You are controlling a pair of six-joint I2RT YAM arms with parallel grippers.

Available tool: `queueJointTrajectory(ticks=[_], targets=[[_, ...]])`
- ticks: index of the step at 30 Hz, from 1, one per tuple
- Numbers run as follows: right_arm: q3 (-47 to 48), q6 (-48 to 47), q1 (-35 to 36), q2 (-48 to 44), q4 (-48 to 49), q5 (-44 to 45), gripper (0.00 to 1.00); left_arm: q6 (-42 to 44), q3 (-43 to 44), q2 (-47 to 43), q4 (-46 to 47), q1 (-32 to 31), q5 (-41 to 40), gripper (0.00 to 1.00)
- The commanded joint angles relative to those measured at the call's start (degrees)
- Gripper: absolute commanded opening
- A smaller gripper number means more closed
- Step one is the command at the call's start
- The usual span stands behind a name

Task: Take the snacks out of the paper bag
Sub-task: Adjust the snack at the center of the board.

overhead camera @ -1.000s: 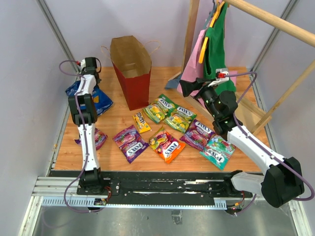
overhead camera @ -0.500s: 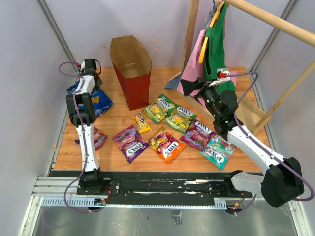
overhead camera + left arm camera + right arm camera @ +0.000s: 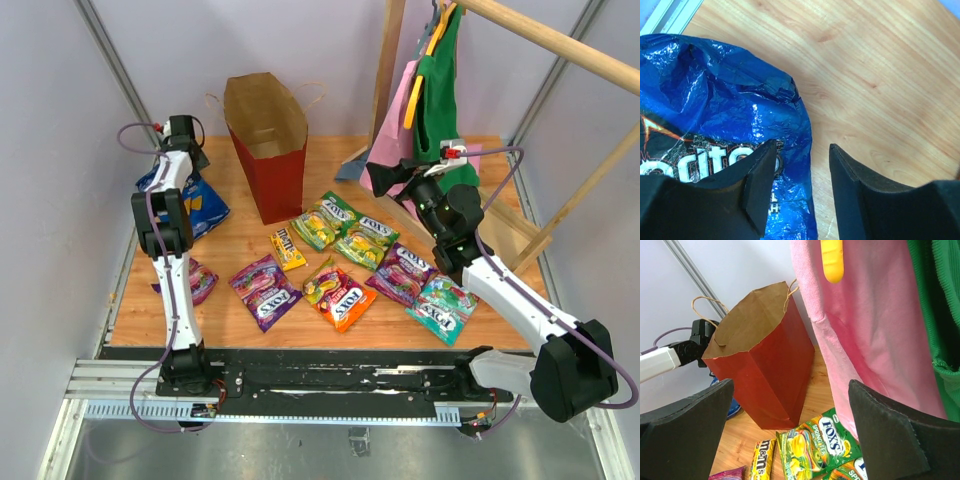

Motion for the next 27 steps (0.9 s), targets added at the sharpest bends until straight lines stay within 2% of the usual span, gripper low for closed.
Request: queueJointTrajectory(ticks=[1,8,11,16,18,27], targets=[[-0.5,0.8,-1.3,-1.0,1.9,-1.0,0.98,0.8,1.9,3.0,-2.3,-0.2,-2.8,0.5],[-0.6,1.0,-1.4,-1.3,2.0,-1.1,0.98,2.2,4.7,5.8,-4.5,-0.3,-2.7,0.48],[-0.6,1.0,-1.4,-1.5,2.0,-1.1,0.98,2.6,5.1,6.5,-4.9,-0.3,-3.1,0.42],[-0.6,1.2,-1.4,-1.4,2.1,-1.1,0.98,3.1,4.9,6.7,-5.2,-0.3,-3.6,0.18],[-0.5,1.3,-1.5,-1.4,2.1,-1.1,0.98,3.0,4.9,6.4,-5.3,-0.3,-3.9,0.03],[-0.3,1.6,-1.5,-1.0,2.2,-1.4,0.98,5.2,6.5,6.2,-4.0,-1.3,-3.9,0.0]])
